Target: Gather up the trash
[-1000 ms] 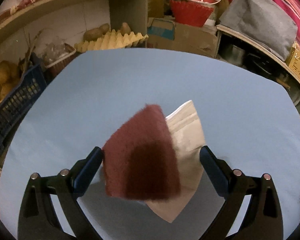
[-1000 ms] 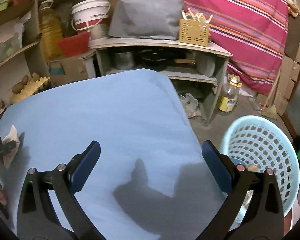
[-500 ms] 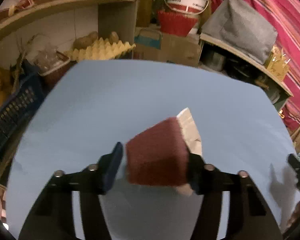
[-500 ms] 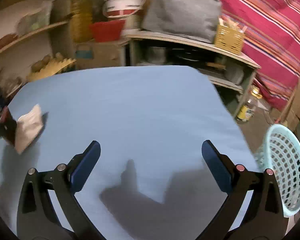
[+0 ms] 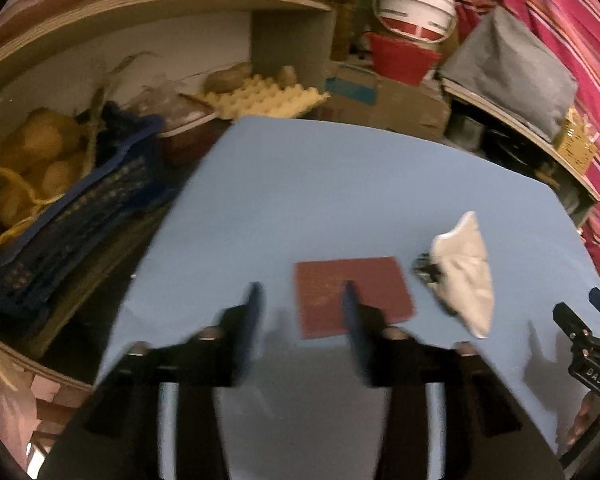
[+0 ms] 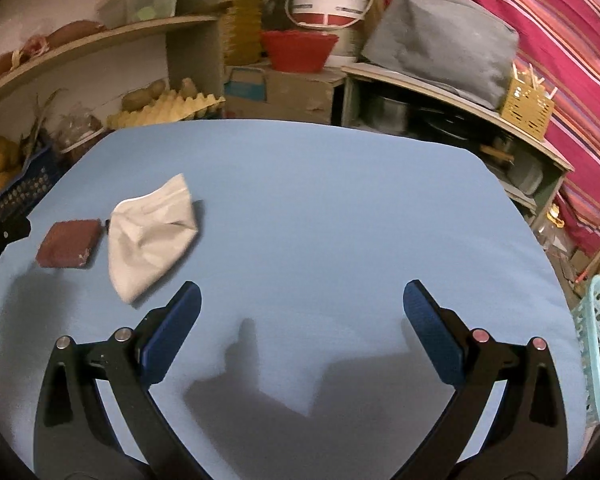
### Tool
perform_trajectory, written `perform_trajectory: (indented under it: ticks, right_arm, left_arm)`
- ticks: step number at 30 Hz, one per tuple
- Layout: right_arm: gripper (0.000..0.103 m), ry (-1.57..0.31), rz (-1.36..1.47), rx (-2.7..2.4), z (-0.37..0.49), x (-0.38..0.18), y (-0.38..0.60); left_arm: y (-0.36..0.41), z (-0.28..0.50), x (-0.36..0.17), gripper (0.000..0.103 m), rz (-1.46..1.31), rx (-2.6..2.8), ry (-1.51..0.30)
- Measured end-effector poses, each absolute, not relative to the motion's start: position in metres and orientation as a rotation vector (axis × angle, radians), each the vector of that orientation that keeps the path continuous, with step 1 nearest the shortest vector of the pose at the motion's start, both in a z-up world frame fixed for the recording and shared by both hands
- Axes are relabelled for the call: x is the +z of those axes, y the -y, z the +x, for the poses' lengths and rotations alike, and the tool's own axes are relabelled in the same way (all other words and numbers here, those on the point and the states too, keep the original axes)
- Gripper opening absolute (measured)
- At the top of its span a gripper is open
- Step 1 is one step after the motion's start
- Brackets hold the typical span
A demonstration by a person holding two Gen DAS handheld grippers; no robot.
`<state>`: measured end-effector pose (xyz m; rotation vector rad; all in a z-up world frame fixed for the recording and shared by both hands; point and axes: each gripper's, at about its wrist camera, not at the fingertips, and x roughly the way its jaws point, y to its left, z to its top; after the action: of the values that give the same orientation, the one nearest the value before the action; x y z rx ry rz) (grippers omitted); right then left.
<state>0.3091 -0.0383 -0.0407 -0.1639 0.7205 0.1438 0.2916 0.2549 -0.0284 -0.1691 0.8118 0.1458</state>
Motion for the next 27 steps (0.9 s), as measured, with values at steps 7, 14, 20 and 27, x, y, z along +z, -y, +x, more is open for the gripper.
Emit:
perform_trajectory:
  ticks: [7, 14, 20, 27]
  right_arm:
    - [0.098, -0.735, -0.169, 0.138, 0.312, -0.044, 0.033]
    - [0.098, -0.735, -0.153, 0.101, 0.316, -0.044, 0.049]
    - [0.099, -0.765, -0.113, 0.08, 0.323, -0.051, 0.066]
    - [0.099, -0.766, -0.095, 0.083, 0.323, -0.05, 0.065]
  left_arm:
    - [-0.268, 0.285, -0.026, 0.086, -0.182, 0.161, -0.781]
    - [-0.236, 0.31, -0.048, 0.089, -0.184, 0.104, -0.839]
    - [-0.211, 0.33, -0.065, 0.09, -0.155, 0.091, -0.902]
    - [-0.21, 0.339, -0.075, 0.091, -0.129, 0.119, -0.923]
